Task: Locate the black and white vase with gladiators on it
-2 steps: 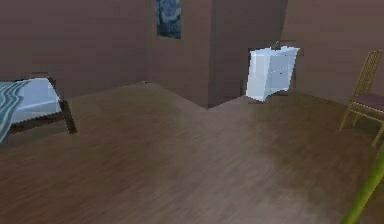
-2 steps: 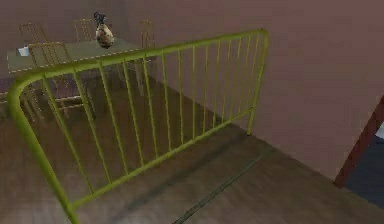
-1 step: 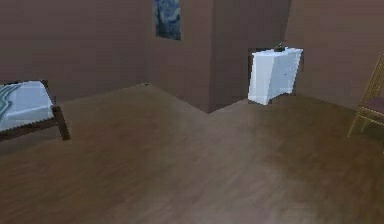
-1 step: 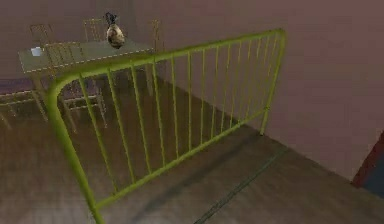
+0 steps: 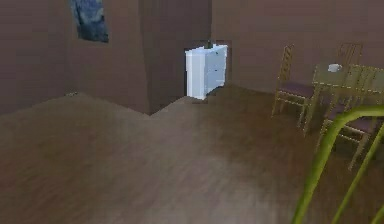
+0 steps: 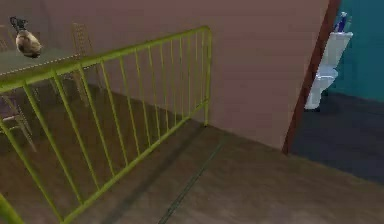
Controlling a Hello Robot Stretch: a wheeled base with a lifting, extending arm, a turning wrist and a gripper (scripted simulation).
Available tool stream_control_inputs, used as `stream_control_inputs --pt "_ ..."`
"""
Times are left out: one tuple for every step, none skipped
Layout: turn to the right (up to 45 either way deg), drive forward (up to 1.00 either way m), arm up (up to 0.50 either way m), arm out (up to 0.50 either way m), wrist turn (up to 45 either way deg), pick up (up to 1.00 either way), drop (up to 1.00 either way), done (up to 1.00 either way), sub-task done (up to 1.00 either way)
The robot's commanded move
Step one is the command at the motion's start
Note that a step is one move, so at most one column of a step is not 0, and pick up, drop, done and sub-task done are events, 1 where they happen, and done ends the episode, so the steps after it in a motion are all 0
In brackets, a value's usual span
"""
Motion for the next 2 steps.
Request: stream_control_inputs --pt "0.0 0.7 0.0 0.0 0.0 0.0 0.0 0.0 0.0" --pt "30.0 0.0 0.0 0.0 0.0 0.0 0.0 0.0 0.0"
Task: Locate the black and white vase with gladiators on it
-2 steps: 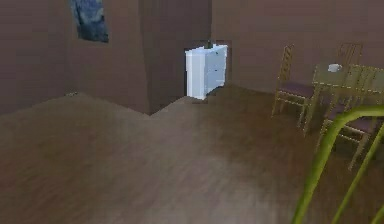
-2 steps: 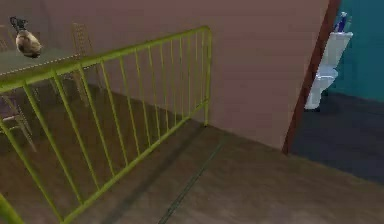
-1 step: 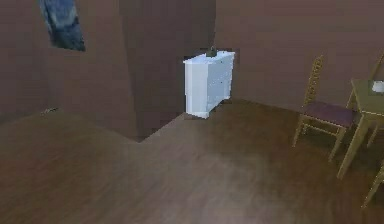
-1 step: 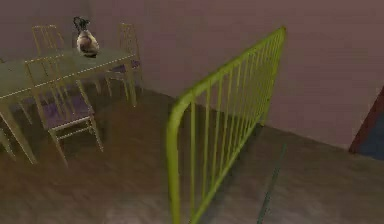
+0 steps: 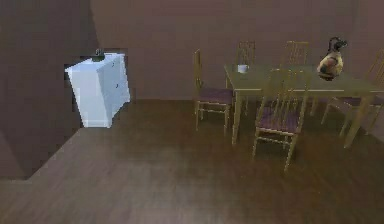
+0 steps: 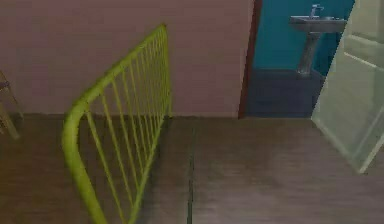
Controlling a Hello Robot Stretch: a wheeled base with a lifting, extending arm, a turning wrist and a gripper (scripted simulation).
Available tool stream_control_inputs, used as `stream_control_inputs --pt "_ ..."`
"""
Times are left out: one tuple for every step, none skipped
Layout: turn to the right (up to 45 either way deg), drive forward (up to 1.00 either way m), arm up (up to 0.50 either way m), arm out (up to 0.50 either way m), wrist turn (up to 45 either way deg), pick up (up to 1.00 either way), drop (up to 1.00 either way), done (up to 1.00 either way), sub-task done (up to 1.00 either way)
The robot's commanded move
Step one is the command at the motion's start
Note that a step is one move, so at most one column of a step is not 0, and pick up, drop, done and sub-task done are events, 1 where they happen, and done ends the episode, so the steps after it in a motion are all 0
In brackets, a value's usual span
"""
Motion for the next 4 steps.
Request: stream_control_inputs --pt "0.0 0.5 0.0 0.0 0.0 0.0 0.0 0.0 0.0" --pt "24.0 0.0 0.0 0.0 0.0 0.0 0.0 0.0 0.0" --pt "0.0 0.6 0.0 0.0 0.0 0.0 0.0 0.0 0.0" --pt "45.0 0.0 0.0 0.0 0.0 0.0 0.0 0.0 0.0"
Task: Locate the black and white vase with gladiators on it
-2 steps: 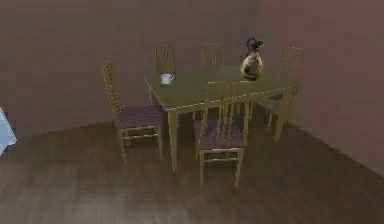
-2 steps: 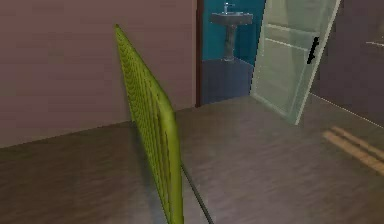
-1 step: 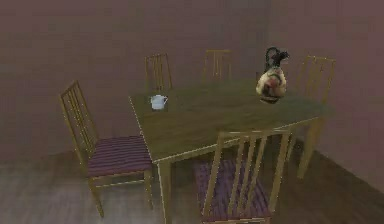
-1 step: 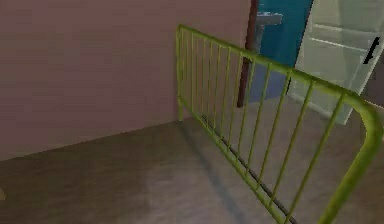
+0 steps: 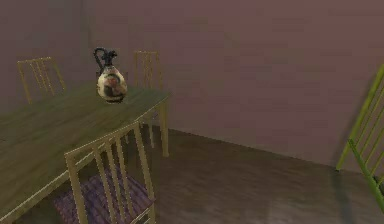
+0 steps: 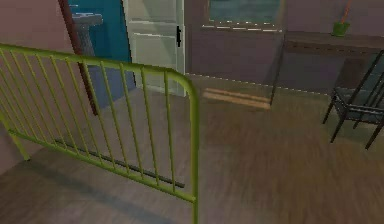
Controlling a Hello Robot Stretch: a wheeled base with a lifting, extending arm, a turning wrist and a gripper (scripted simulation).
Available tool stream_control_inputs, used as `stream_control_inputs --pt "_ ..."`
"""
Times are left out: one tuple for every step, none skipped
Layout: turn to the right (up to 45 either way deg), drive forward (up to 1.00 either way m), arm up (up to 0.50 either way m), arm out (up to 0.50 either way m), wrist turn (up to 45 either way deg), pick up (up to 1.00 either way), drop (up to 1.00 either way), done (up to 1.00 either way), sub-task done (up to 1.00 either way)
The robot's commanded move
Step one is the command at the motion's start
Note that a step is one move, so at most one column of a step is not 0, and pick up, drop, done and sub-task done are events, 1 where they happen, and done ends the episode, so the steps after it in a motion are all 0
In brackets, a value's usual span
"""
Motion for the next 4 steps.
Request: stream_control_inputs --pt "9.0 0.0 0.0 0.0 0.0 0.0 0.0 0.0 0.0" --pt "0.0 1.0 0.0 0.0 0.0 0.0 0.0 0.0 0.0" --pt "-45.0 0.0 0.0 0.0 0.0 0.0 0.0 0.0 0.0" --pt "-15.0 0.0 0.0 0.0 0.0 0.0 0.0 0.0 0.0"
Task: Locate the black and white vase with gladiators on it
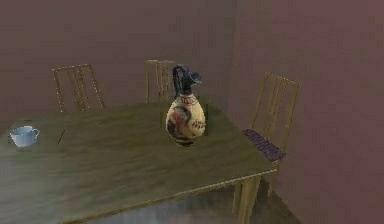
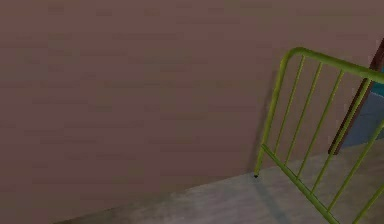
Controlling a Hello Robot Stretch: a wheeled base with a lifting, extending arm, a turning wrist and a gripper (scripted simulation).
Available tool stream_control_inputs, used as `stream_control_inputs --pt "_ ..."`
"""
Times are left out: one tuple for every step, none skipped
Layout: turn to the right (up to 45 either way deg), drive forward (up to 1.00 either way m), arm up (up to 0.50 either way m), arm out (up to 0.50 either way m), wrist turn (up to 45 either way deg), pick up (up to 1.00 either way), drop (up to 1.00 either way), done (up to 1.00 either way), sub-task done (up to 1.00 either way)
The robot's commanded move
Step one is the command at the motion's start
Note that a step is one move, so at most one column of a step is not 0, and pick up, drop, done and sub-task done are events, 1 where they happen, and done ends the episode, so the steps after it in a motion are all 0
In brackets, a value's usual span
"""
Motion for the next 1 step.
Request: stream_control_inputs --pt "0.0 0.0 0.0 0.0 0.0 0.0 0.0 1.0 0.0"
